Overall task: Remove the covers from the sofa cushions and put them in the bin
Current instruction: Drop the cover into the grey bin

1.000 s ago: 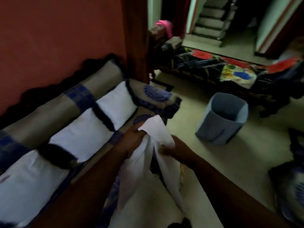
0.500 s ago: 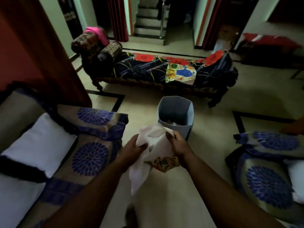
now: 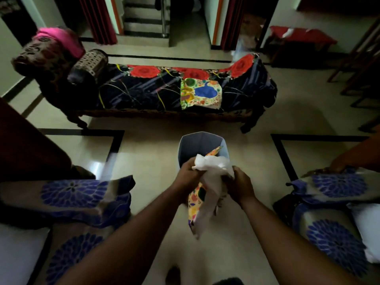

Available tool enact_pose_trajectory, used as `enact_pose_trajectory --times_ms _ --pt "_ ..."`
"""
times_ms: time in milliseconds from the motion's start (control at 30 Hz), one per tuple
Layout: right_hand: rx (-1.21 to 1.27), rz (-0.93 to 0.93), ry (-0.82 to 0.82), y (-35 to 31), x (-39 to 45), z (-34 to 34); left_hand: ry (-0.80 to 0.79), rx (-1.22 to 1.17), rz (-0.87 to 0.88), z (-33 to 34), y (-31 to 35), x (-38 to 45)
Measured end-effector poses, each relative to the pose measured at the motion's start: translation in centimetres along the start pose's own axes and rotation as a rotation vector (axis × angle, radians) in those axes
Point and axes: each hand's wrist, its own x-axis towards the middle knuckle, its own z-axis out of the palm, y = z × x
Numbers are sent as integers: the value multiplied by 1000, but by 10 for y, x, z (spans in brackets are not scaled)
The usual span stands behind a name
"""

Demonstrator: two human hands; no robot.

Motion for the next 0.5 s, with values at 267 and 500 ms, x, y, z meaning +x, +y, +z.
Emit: enact_pose_trajectory --times_ms 267,500 --pt "104 175 26 13 176 21 124 552 25 -24 -11 172" --pt "26 309 -159 79 315 79 60 629 -215 -9 -82 303"
